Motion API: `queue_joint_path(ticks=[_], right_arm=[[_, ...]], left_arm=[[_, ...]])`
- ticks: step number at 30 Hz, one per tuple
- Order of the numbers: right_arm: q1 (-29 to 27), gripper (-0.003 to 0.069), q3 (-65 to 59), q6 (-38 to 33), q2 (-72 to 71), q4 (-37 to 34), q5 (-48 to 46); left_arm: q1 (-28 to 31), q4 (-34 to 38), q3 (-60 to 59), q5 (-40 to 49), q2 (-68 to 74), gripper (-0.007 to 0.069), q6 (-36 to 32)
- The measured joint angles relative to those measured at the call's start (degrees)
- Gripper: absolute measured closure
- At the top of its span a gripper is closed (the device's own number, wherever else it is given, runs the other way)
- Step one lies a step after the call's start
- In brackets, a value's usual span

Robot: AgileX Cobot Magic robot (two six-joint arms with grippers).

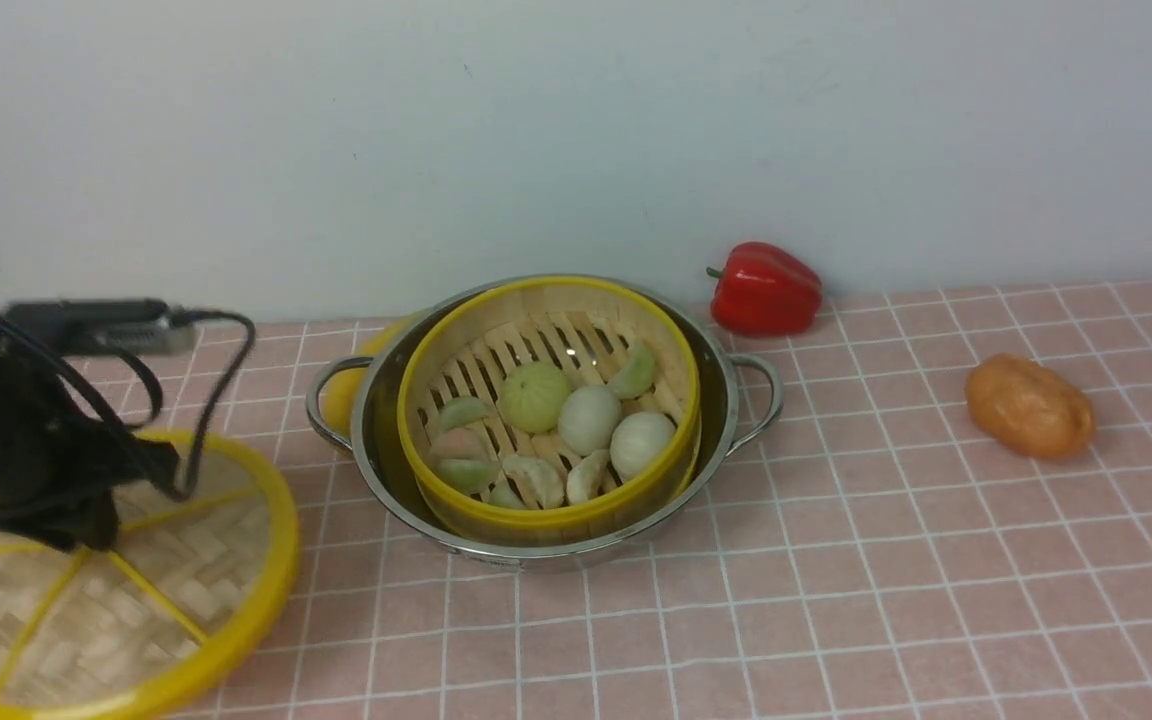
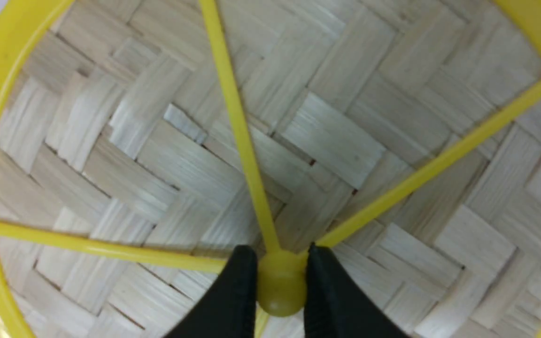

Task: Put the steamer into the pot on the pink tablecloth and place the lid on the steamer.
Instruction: 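Place the yellow bamboo steamer lid onto the steamer in the pot with the left gripper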

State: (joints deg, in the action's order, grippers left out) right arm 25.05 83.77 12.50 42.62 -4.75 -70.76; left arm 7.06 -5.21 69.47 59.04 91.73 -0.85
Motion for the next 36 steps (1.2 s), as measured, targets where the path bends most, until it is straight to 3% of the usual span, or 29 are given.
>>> queue_joint_path(ticks=[5,12,16,24,36], right_arm=[[0.0,0.0116,0.0,0.2,0.0,0.5,0.0],[0.0,0.0116,0.0,0.3,0.0,0.5,0.0],[0.0,0.0116,0.0,0.3,0.0,0.5,0.0],[0.0,0.0116,0.0,0.5,0.0,0.5,0.0],[0.0,0.0116,0.0,0.8,0.0,0.5,0.0]], left_arm=[[-4.2,0.1,10.0,2.3,-2.5,0.0508,-0.1],[-23.8,2.5,25.2,2.6,6.4,0.0508,-1.1],[-29.9,2.6,31.4,3.0,15.9,0.0508,-0.8],[-32.1,2.1,40.4,7.0,28.0,0.0508,-0.2],[-32.1,1.1,41.2,3.9,31.6,0.0508,-0.2]])
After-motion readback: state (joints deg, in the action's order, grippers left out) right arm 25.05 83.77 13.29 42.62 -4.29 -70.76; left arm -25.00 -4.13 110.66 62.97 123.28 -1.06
